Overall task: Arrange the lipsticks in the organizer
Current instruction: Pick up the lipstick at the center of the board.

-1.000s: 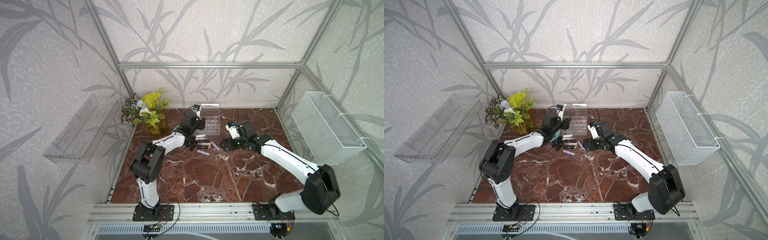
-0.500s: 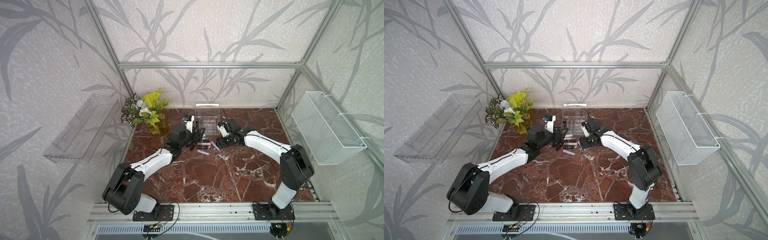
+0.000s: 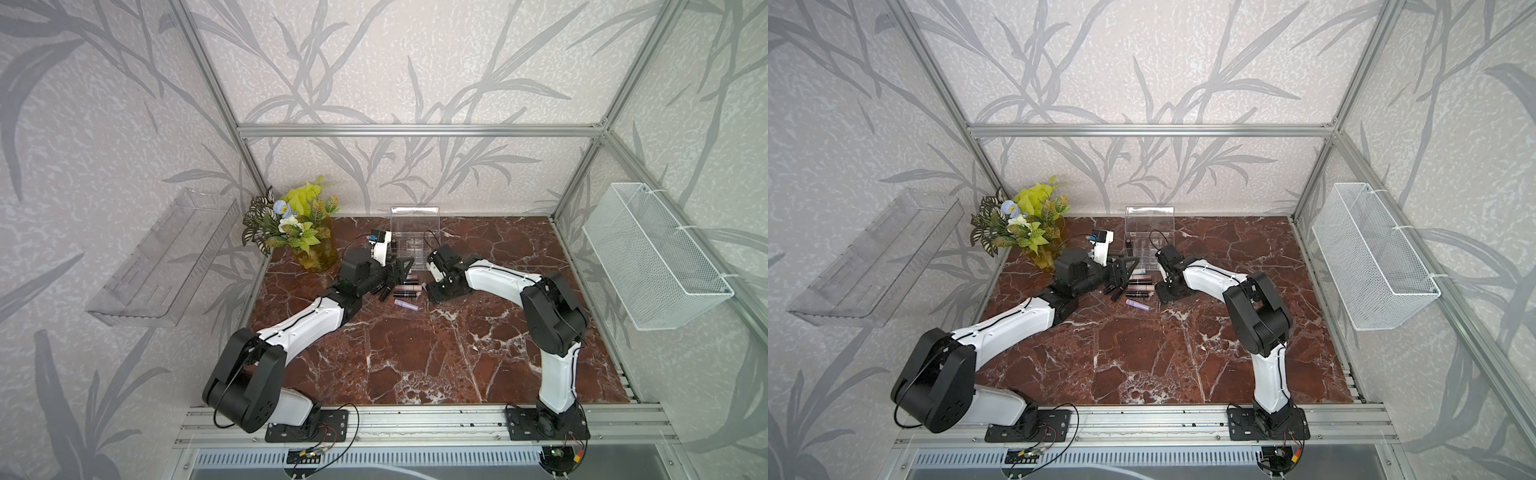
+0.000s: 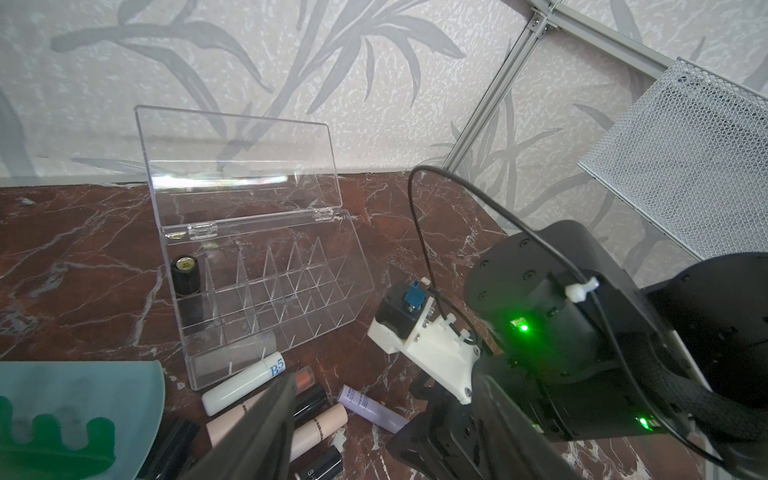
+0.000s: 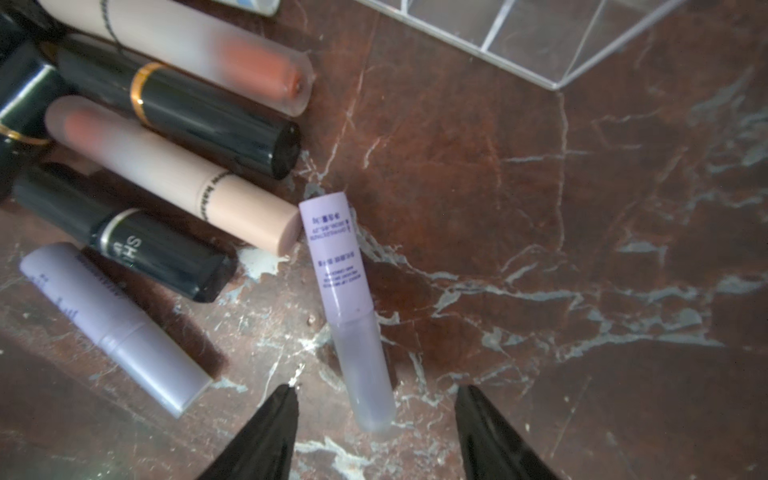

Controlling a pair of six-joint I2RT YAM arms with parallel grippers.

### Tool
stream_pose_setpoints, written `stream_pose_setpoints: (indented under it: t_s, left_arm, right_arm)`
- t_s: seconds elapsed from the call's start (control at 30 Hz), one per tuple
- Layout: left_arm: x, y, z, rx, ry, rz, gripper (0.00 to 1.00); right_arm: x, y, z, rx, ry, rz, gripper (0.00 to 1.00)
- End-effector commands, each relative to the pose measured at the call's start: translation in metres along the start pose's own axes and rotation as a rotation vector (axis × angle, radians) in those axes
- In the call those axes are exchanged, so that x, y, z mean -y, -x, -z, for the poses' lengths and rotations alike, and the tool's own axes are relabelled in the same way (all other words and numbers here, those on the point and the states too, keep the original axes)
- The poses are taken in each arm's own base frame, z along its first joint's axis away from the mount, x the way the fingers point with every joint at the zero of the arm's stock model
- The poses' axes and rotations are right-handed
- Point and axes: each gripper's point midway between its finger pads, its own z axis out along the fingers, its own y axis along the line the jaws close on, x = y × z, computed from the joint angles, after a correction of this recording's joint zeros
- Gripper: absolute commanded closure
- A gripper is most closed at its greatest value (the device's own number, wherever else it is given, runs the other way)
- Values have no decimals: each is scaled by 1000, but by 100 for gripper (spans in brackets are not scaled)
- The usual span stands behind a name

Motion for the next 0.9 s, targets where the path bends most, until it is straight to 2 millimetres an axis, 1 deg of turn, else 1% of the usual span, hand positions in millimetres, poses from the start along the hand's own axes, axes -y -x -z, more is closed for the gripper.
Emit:
stream_pose_setpoints:
  t_s: [0.0, 0.1, 0.23, 0.4, 0.53, 0.6, 0.7, 0.87]
  left_arm:
    - [7, 16, 2, 33, -19, -40, 30]
    - [6, 16, 2, 34, -16, -45, 30]
    - [7, 17, 4, 37, -15, -48, 30]
    - [6, 19, 5, 42, -11, -48, 29]
    - [6, 19, 5, 42, -13, -46, 29]
    - [7, 19, 5, 42, -15, -46, 29]
    - [6, 18, 4, 37, -14, -44, 27]
    - [10, 12, -3, 4, -49, -33, 26]
  right_arm:
    - [4, 4, -8, -13, -35, 11, 37]
    - [7, -1, -18, -37, -50, 14, 39]
    - [9, -7, -27, -49, -54, 7, 48]
    - [9, -12, -24, -35, -49, -12, 63]
    - [6, -16, -15, -23, -25, -28, 76]
    - [4, -17, -6, -9, -9, -36, 82]
    - [1, -18, 15, 31, 16, -54, 87]
    - [-12, -12, 64, 126, 101, -75, 90]
